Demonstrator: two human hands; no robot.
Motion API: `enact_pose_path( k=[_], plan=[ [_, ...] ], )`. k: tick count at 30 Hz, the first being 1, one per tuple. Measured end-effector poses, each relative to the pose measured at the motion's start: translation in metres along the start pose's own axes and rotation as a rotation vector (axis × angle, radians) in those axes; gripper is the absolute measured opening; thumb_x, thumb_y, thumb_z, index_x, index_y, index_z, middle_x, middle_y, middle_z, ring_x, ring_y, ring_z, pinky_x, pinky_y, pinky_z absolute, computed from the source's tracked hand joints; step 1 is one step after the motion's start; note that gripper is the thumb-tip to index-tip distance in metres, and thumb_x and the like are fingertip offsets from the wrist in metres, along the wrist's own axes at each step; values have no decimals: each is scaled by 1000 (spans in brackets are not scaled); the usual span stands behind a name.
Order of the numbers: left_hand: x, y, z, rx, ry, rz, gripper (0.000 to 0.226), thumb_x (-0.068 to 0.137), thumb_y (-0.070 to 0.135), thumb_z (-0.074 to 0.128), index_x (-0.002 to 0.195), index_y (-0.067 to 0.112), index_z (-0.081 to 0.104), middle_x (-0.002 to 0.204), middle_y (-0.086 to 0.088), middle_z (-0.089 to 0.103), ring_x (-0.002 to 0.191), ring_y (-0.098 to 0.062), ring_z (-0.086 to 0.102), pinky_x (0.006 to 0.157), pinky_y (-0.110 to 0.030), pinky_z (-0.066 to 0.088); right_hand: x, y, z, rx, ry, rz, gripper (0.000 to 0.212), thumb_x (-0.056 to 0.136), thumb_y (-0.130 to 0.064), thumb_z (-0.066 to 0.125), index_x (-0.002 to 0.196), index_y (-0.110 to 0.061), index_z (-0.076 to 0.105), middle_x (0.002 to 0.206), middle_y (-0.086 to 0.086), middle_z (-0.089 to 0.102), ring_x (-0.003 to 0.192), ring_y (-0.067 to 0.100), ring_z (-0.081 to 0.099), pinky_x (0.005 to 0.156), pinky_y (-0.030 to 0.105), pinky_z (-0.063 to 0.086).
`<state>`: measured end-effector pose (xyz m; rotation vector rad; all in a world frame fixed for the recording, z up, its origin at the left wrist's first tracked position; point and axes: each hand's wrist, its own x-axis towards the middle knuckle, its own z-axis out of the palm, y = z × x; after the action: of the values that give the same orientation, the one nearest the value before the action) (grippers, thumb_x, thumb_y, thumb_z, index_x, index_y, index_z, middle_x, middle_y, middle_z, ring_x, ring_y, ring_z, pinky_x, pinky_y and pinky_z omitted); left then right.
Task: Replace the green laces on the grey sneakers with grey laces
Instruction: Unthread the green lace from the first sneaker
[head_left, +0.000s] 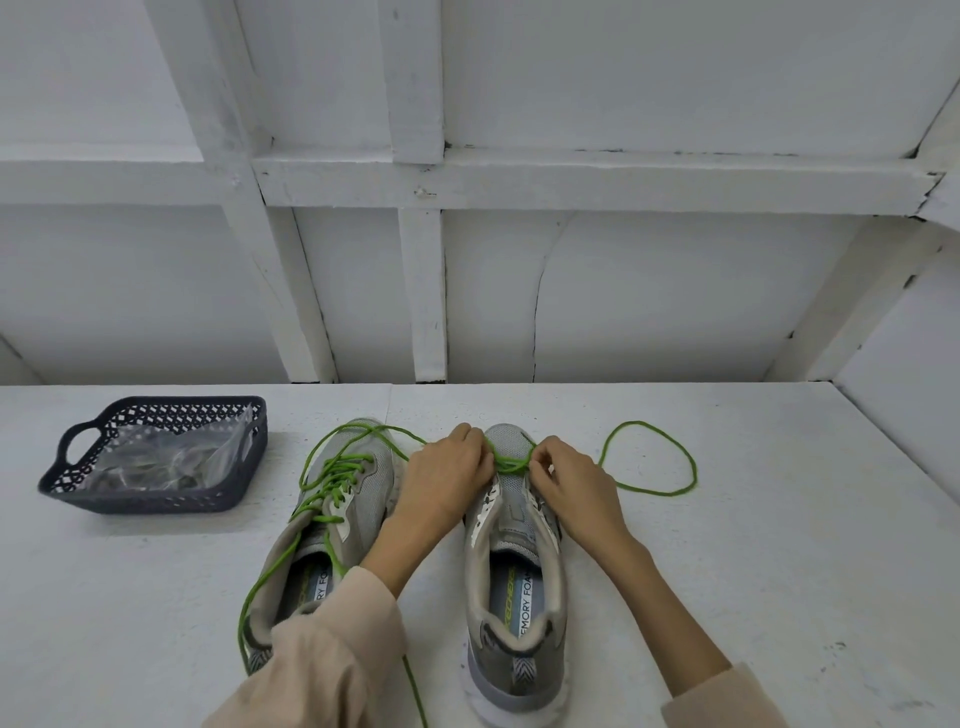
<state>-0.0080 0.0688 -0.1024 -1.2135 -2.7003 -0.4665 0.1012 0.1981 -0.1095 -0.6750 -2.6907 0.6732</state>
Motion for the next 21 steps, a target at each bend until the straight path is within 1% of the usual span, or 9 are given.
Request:
enact_pose_path(
  k=[2, 4, 7, 10, 13, 15, 16, 19, 21],
  plan=[
    [-1, 2, 3, -17, 2, -21, 29, 104, 33, 34, 104, 11, 53, 102, -5, 62, 84, -32, 62, 61, -37, 38, -1, 0, 0, -1, 20, 2, 16, 102, -31, 41, 101, -19, 51, 85, -5, 64, 70, 14, 59, 56, 28, 38],
    [-3, 0, 5, -84, -3, -38, 27, 105, 34, 34, 105, 12, 51, 101, -5, 62, 84, -30, 61, 64, -37, 38, -2, 1, -2, 38, 21, 10, 18, 102, -33, 42, 104, -19, 53, 86, -7, 65, 72, 13, 60, 60, 30, 42],
    [-10, -6, 7, -266, 0, -37, 24, 102, 34, 44, 105, 15, 57, 104, -1, 62, 88, -24, 61, 72, -37, 43, -1, 5, -6, 193, -29, 51, 14, 97, -30, 55, 103, -20, 63, 92, -11, 66, 72, 4, 57, 65, 26, 44],
    [-11, -8, 7, -318, 1, -40, 20, 99, 31, 51, 105, 15, 62, 104, -1, 62, 90, -23, 62, 76, -36, 43, 1, 7, -7, 189, -61, 63, 11, 92, -27, 63, 100, -20, 69, 96, -10, 68, 74, 6, 55, 66, 24, 42],
    [-8, -3, 6, -300, 11, -84, 10, 99, 21, 48, 101, 14, 55, 99, -4, 66, 86, -30, 61, 71, -39, 42, 4, 4, -6, 119, -19, 49, 9, 99, -25, 53, 100, -20, 60, 85, -10, 67, 69, 9, 56, 60, 26, 41],
    [-7, -1, 4, -313, 37, -103, 7, 100, 20, 45, 99, 15, 49, 94, -2, 67, 82, -31, 61, 67, -38, 40, 4, 5, -4, 170, 30, 62, 9, 102, -26, 46, 97, -21, 53, 80, -9, 69, 62, 8, 56, 62, 32, 48],
    [-8, -1, 4, -335, 40, -112, 9, 101, 24, 44, 98, 16, 49, 92, 0, 68, 81, -30, 61, 66, -37, 40, 4, 6, -4, 231, 35, 84, 10, 101, -28, 47, 95, -22, 52, 79, -9, 69, 60, 7, 56, 64, 35, 51],
    [-13, -6, 6, -466, 7, -142, 20, 99, 35, 51, 102, 17, 56, 95, 4, 66, 78, -20, 62, 73, -38, 47, 2, 11, -5, 393, -9, 135, 11, 91, -35, 64, 89, -25, 60, 78, -11, 66, 65, 7, 59, 68, 34, 53],
    [-15, -7, 8, -464, -1, -96, 19, 97, 30, 55, 105, 14, 62, 101, 0, 63, 86, -20, 61, 78, -37, 46, 3, 14, -4, 360, -44, 116, 13, 85, -33, 72, 81, -26, 63, 74, -12, 63, 65, 8, 58, 67, 31, 50]
  ],
)
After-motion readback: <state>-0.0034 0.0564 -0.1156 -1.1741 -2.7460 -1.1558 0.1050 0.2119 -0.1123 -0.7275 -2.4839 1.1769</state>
